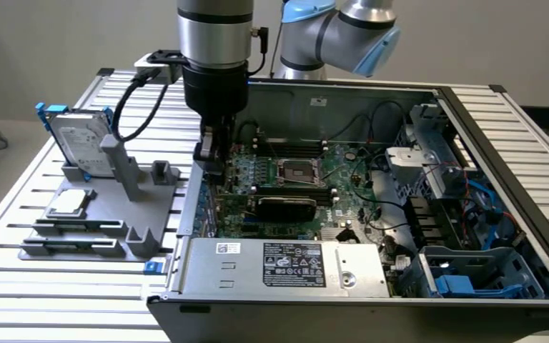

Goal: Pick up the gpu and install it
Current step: 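Press down on the gpu until it lock into place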

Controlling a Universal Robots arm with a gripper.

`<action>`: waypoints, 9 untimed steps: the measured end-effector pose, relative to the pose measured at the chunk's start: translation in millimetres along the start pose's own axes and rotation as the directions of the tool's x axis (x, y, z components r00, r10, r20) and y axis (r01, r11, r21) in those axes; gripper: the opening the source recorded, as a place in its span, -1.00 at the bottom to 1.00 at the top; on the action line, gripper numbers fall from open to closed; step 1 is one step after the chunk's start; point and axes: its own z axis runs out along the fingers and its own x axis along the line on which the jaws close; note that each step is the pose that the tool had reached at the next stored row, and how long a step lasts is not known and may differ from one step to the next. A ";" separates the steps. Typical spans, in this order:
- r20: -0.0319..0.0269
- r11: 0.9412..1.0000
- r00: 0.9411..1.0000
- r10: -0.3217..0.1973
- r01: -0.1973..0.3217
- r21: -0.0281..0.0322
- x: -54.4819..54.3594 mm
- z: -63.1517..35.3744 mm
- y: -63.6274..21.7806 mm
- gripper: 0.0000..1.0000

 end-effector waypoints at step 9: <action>0.001 1.000 1.000 0.003 -0.003 0.000 -3.1 -3.7 0.4 -0.79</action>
